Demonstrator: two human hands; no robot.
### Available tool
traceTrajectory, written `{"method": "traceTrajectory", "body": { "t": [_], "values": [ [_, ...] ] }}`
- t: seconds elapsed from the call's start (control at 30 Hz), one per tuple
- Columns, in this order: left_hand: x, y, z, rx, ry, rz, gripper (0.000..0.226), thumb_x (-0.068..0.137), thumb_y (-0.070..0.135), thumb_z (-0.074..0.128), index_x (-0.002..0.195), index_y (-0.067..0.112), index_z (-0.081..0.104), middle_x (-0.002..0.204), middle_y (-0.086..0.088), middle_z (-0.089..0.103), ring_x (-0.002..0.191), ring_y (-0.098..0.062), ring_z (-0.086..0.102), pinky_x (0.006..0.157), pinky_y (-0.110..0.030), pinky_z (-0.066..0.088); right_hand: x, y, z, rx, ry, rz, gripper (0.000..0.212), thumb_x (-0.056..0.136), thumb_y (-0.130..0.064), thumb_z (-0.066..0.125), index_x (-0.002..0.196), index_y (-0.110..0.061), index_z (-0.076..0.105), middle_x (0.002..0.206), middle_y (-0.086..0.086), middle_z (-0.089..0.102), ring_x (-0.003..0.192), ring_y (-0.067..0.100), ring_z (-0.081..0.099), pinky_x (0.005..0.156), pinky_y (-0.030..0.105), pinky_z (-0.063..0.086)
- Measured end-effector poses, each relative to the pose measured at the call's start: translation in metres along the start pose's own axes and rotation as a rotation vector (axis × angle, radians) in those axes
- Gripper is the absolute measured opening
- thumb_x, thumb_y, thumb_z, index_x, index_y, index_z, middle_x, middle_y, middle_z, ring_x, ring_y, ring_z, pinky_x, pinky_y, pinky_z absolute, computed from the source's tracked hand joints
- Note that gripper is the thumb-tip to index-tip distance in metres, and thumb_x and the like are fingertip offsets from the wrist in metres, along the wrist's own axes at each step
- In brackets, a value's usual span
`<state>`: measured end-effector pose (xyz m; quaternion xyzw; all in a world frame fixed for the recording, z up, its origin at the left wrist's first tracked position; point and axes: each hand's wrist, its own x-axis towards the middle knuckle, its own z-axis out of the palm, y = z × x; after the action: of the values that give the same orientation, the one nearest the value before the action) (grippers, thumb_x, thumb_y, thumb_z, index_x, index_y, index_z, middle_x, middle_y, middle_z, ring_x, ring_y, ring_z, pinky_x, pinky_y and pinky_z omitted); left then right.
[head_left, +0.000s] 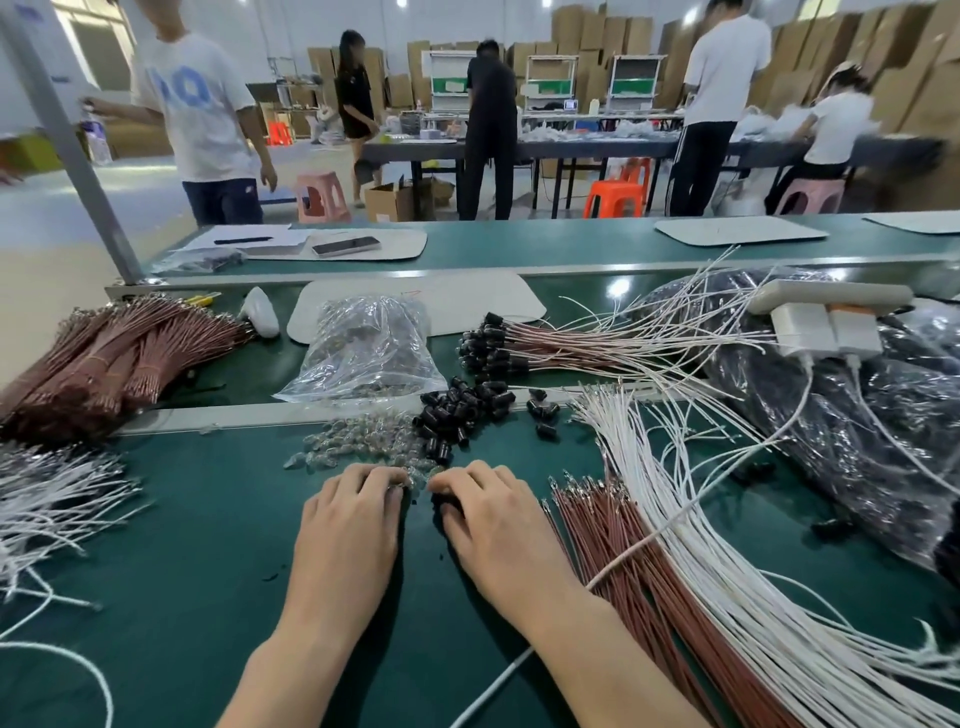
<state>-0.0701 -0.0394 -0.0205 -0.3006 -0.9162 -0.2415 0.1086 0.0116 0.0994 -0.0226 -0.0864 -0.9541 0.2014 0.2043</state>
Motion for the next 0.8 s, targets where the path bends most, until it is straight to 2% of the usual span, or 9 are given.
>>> {"method": "traceTrajectory", "body": {
  "t": [0.13, 0.2, 0.3, 0.37, 0.5, 0.6, 0.7, 0.73, 0.8],
  "values": [
    [-0.003, 0.002, -0.002, -0.022, 0.056, 0.012, 0.023, 0.098, 0.021, 0.059, 0.12, 0.02, 0.066, 0.119, -0.001, 0.06, 0.109, -0.025, 0.058, 0.097, -0.041, 0.044, -0.002, 0.0, -0.001, 0.046, 0.05, 0.013, 0.036, 0.103, -0.025, 0.049, 0.139, -0.03, 0.05, 0.121, -0.007, 0.054, 0.11, 0.012, 0.048, 0.098, 0.027, 0.041],
    [-0.005, 0.005, -0.003, -0.02, 0.106, 0.059, 0.026, 0.095, 0.016, 0.065, 0.12, 0.018, 0.067, 0.117, -0.002, 0.062, 0.106, -0.027, 0.059, 0.093, -0.043, 0.046, 0.0, -0.001, -0.006, 0.196, 0.13, 0.079, 0.035, 0.102, -0.023, 0.053, 0.137, -0.028, 0.055, 0.115, -0.009, 0.053, 0.105, 0.005, 0.05, 0.095, 0.017, 0.041],
    [-0.01, 0.018, -0.003, -0.068, 0.136, 0.187, 0.025, 0.092, 0.017, 0.068, 0.118, 0.017, 0.068, 0.108, 0.001, 0.064, 0.095, -0.024, 0.059, 0.083, -0.042, 0.049, 0.004, 0.003, -0.024, 0.478, 0.343, 0.215, 0.026, 0.1, -0.018, 0.058, 0.122, -0.031, 0.063, 0.108, -0.011, 0.056, 0.096, -0.001, 0.058, 0.088, 0.008, 0.042],
    [-0.014, 0.032, -0.002, -0.132, 0.063, 0.249, 0.02, 0.097, 0.026, 0.063, 0.115, 0.02, 0.068, 0.104, 0.007, 0.065, 0.093, -0.018, 0.058, 0.084, -0.036, 0.048, 0.005, 0.012, -0.039, 0.657, 0.473, 0.322, 0.021, 0.099, -0.017, 0.06, 0.109, -0.036, 0.062, 0.105, -0.01, 0.062, 0.093, -0.001, 0.061, 0.083, 0.012, 0.047],
    [-0.022, 0.067, 0.002, -0.142, -0.214, 0.176, 0.031, 0.102, 0.052, 0.037, 0.105, 0.034, 0.063, 0.098, 0.017, 0.057, 0.095, -0.007, 0.056, 0.082, -0.025, 0.04, 0.004, 0.042, -0.06, 0.906, 0.7, 0.565, 0.019, 0.095, -0.014, 0.062, 0.102, -0.032, 0.061, 0.092, -0.013, 0.066, 0.061, -0.005, 0.058, 0.054, 0.01, 0.046],
    [-0.019, 0.098, 0.005, -0.002, -0.337, 0.107, 0.039, 0.101, 0.062, 0.032, 0.095, 0.028, 0.051, 0.096, 0.01, 0.053, 0.096, -0.017, 0.061, 0.072, -0.033, 0.04, 0.003, 0.056, -0.062, 0.91, 0.741, 0.67, 0.018, 0.095, -0.015, 0.063, 0.104, -0.03, 0.062, 0.098, -0.012, 0.063, 0.072, 0.0, 0.061, 0.058, 0.009, 0.045],
    [-0.013, 0.128, 0.004, 0.096, -0.446, 0.053, 0.034, 0.102, 0.055, 0.04, 0.098, 0.022, 0.046, 0.109, -0.001, 0.059, 0.105, -0.03, 0.063, 0.071, -0.036, 0.034, 0.002, 0.055, -0.059, 0.828, 0.686, 0.613, 0.017, 0.095, -0.012, 0.063, 0.104, -0.026, 0.061, 0.096, -0.013, 0.062, 0.076, -0.011, 0.06, 0.062, 0.007, 0.043],
    [-0.011, 0.135, 0.003, 0.118, -0.485, 0.037, 0.027, 0.103, 0.046, 0.045, 0.101, 0.019, 0.048, 0.113, -0.004, 0.06, 0.107, -0.032, 0.063, 0.072, -0.035, 0.034, 0.003, 0.054, -0.058, 0.814, 0.667, 0.594, 0.017, 0.094, -0.011, 0.063, 0.104, -0.025, 0.061, 0.095, -0.012, 0.062, 0.075, -0.012, 0.059, 0.064, 0.008, 0.044],
    [-0.007, 0.145, 0.001, 0.136, -0.564, 0.012, 0.012, 0.101, 0.026, 0.051, 0.092, 0.018, 0.048, 0.114, -0.007, 0.064, 0.107, -0.034, 0.064, 0.07, -0.033, 0.034, 0.004, 0.05, -0.057, 0.788, 0.638, 0.567, 0.017, 0.094, -0.01, 0.064, 0.103, -0.025, 0.061, 0.092, -0.013, 0.063, 0.073, -0.011, 0.059, 0.065, 0.006, 0.043]
  ]
}}
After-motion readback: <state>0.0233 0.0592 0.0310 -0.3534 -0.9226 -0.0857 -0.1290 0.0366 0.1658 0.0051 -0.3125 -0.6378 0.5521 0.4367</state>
